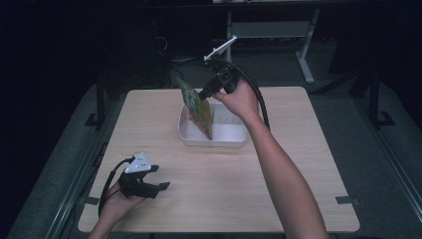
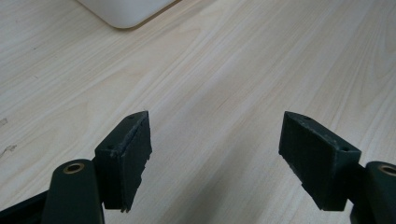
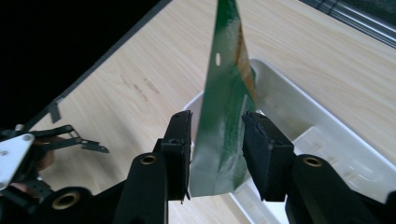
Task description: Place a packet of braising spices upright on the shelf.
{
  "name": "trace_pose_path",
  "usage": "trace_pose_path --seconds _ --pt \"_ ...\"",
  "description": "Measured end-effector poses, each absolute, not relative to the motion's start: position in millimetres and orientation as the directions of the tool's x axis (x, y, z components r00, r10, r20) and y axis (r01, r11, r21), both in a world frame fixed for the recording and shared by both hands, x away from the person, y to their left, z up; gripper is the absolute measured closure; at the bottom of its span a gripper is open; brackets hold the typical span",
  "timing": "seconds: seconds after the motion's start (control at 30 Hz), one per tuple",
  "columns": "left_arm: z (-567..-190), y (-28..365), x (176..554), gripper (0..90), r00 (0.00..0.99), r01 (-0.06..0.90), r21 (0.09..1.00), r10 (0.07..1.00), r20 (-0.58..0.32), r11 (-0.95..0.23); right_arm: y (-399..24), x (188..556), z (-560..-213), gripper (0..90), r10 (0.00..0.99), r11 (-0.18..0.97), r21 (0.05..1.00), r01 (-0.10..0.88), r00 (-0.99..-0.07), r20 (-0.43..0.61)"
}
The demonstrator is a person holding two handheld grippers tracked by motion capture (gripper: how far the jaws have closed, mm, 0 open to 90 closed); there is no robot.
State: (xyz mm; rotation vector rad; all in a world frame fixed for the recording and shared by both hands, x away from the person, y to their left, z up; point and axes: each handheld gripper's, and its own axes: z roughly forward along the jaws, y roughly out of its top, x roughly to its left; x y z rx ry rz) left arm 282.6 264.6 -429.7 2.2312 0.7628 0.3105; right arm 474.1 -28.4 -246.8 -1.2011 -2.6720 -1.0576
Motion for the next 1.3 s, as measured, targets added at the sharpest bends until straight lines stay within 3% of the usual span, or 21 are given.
trace_pose_path --seconds 0.27,0.57,0.7,0.9,1.3 --pt "-429.6 264.2 282.3 25.1 0.793 0.427 0.721 0.609 -0.010 -0.545 -31.5 473.7 -249.1 66.2 0.675 0.480 0.567 0.670 -0.694 0.249" --pt "-429.5 264.7 282.8 25.1 0.794 0.426 0.721 0.608 -0.007 -0.547 -50.0 482.9 -262.6 85.1 0.730 0.449 0.553 0.702 -0.645 0.226" --pt "-429.3 265.4 283.2 25.1 0.795 0.423 0.719 0.606 -0.003 -0.551 -53.8 484.6 -266.9 79.1 0.728 0.436 0.554 0.709 -0.640 0.246" --pt "-429.3 264.4 282.8 25.1 0.795 0.422 0.721 0.606 -0.003 -0.550 -57.3 481.5 -264.0 61.7 0.724 0.427 0.556 0.713 -0.638 0.261" --pt "-429.6 262.2 282.3 25.1 0.797 0.419 0.720 0.604 -0.001 -0.552 -74.8 456.9 -258.9 52.1 0.680 0.421 0.594 0.685 -0.672 0.293"
